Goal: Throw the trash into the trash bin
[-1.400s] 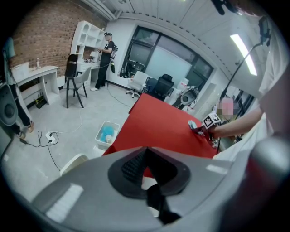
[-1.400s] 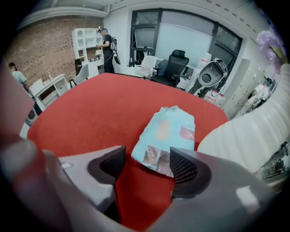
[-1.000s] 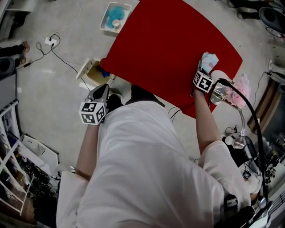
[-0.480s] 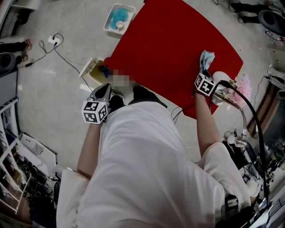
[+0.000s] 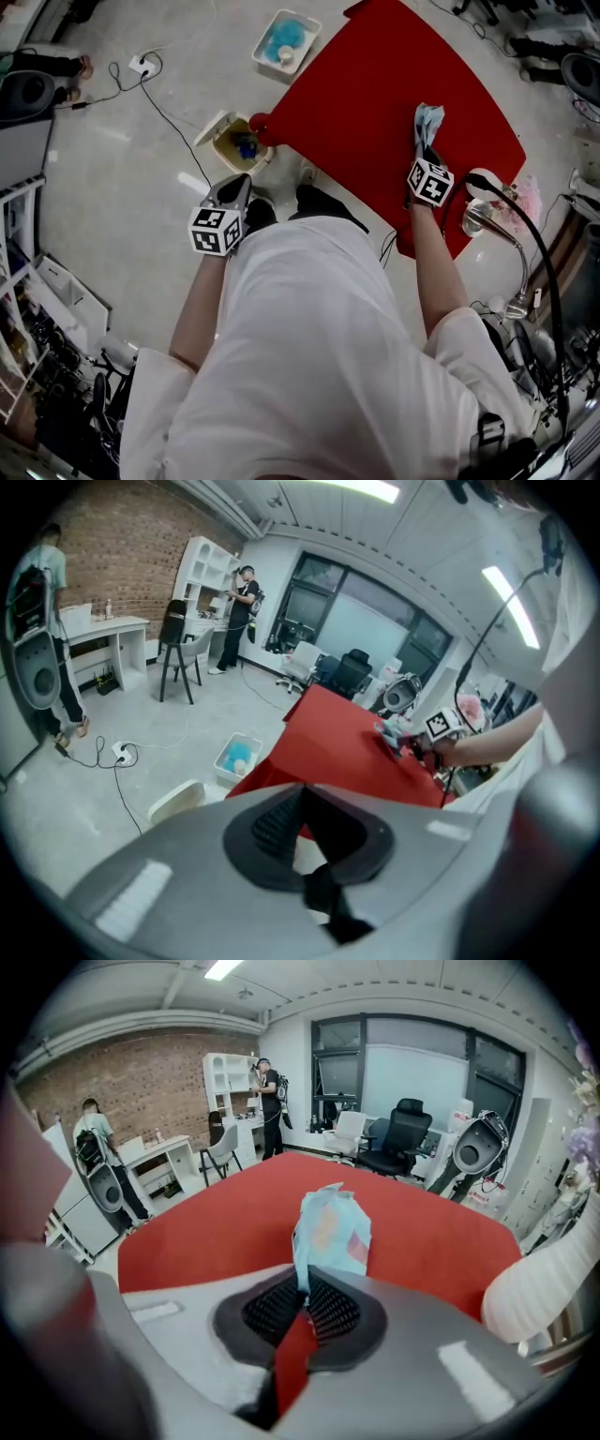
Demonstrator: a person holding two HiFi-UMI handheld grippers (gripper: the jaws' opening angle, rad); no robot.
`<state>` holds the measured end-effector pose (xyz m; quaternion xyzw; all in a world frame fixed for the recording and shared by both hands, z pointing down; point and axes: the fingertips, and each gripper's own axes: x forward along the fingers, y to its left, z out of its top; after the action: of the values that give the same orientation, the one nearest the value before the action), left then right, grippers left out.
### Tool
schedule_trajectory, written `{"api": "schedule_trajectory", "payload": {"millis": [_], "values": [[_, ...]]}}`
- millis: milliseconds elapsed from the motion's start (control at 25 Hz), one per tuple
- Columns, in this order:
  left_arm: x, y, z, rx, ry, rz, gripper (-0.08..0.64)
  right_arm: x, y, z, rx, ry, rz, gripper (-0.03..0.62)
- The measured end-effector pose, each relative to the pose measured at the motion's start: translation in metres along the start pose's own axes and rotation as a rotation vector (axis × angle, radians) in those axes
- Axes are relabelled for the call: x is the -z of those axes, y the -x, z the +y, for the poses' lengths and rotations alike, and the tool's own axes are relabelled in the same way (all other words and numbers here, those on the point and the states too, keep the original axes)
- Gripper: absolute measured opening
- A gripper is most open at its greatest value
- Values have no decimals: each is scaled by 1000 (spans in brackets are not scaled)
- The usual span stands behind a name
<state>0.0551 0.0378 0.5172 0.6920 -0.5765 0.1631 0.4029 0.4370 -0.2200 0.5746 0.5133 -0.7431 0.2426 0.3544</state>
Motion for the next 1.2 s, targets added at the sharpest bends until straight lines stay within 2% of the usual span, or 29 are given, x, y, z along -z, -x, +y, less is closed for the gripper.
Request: {"api": "schedule_trajectory", "payload": {"millis": [400, 600, 1200], "values": [[17, 42, 31, -47, 59, -40, 5, -20, 3, 116, -176, 84, -14, 8], [28, 55, 51, -65, 81, -55, 5, -14, 2, 170, -257, 122, -3, 8], [52, 95, 98, -135, 171, -84, 5, 10, 13, 335, -529, 317, 59, 8]]}}
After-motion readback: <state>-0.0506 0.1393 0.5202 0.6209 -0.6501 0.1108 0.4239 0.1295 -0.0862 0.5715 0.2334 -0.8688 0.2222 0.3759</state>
